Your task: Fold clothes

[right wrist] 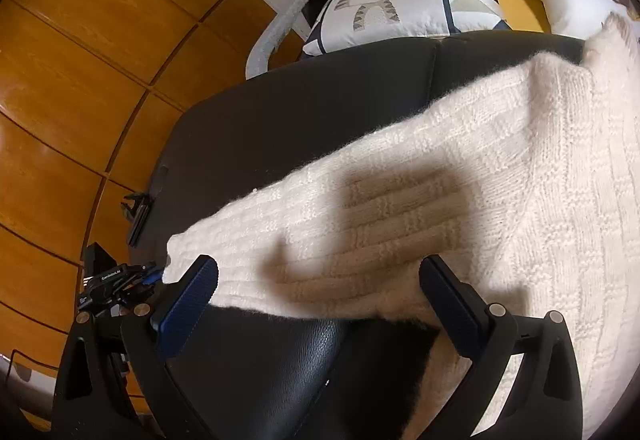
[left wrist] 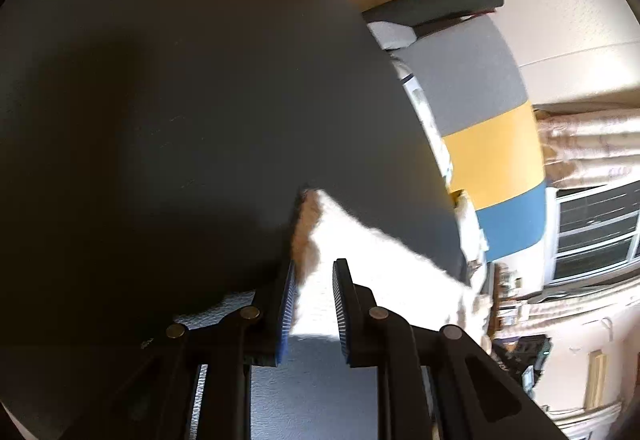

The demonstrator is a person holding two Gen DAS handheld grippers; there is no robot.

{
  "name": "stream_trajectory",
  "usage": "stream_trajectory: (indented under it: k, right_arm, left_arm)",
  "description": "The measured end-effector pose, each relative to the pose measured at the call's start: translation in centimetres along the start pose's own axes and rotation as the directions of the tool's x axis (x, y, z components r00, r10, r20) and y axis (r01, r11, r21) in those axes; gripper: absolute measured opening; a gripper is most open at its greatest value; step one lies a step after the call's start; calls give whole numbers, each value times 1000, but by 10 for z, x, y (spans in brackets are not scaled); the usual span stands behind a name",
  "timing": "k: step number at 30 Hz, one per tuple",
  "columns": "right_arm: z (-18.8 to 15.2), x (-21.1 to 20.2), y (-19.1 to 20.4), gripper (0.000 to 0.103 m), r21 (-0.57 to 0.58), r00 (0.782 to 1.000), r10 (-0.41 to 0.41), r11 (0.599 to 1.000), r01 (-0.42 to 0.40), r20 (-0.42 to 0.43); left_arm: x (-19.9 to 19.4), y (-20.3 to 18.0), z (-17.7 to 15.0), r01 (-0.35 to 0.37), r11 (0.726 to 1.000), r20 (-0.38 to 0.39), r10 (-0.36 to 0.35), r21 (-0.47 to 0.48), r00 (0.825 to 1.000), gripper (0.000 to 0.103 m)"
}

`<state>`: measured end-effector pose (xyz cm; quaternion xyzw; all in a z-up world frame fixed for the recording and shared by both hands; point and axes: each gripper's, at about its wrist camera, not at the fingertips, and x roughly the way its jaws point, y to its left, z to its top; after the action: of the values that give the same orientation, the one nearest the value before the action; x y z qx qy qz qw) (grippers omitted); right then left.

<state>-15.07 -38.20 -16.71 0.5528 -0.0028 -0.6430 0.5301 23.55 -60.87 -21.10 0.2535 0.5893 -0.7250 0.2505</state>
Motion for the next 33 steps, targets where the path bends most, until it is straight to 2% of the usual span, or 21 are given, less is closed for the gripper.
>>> stream_trajectory:
  k: [3,4,9,13,14,15,17,19,21,24,27,30,31,33]
  right_arm:
    - [2,0,2,103,-20,1000,-17,1000,17,0]
    - [4,2,2,103,-24,1000,-31,999,31,0]
    - [8,11,5,103,-76,995,-104,992,102,-15]
    - [6,20,4,103,-102,990,-135,986,130,-46]
    - [5,21,4,103,-109,989,-139,985,133,-44]
    - [4,22,4,103,-116,989,-141,984,135,-42]
    - [3,23,6,103,-131,988,-150,981,143,-43]
    - [2,21,9,103,-147,986,-158,978,150,-46]
    - [0,21,13,103,-162,986,-157,976,147,-52]
    - [-5,28,20,103,-183,985,-163,972,149,-64]
    - [-12,43,31,103,-208,975,-220,956,206,-45]
    - [-21,64,50,103,-280,945,-326,910,307,-22]
    - [-23,70,56,103,-303,938,-346,897,322,-27]
    - [-25,78,63,103,-331,926,-377,878,345,-34]
  left_arm:
    - [-3,-10,0,27,998,-8,-26,65,1000,11]
    - [-2,-13,0,17,996,-15,-16,84,1000,11]
    - [13,-27,-1,-97,982,-52,106,160,993,15]
    - [10,-43,-6,-107,963,-14,114,247,993,15]
    - [9,-47,-8,-110,957,-5,115,268,993,12]
    - [9,-51,-9,-113,951,5,116,289,993,2]
    - [7,-59,-12,-119,936,24,118,331,993,2]
    - [-12,-72,-22,-109,909,101,74,402,992,1]
    - [-25,-77,-18,-172,878,185,97,447,978,1]
    - [-24,-68,-2,-303,850,261,204,430,944,1]
    - [7,-65,9,-432,807,244,360,404,900,1]
    - [29,-54,22,-518,755,251,454,401,855,2]
    - [28,-53,21,-529,749,257,463,398,848,2]
    - [30,-53,31,-532,761,245,472,372,847,2]
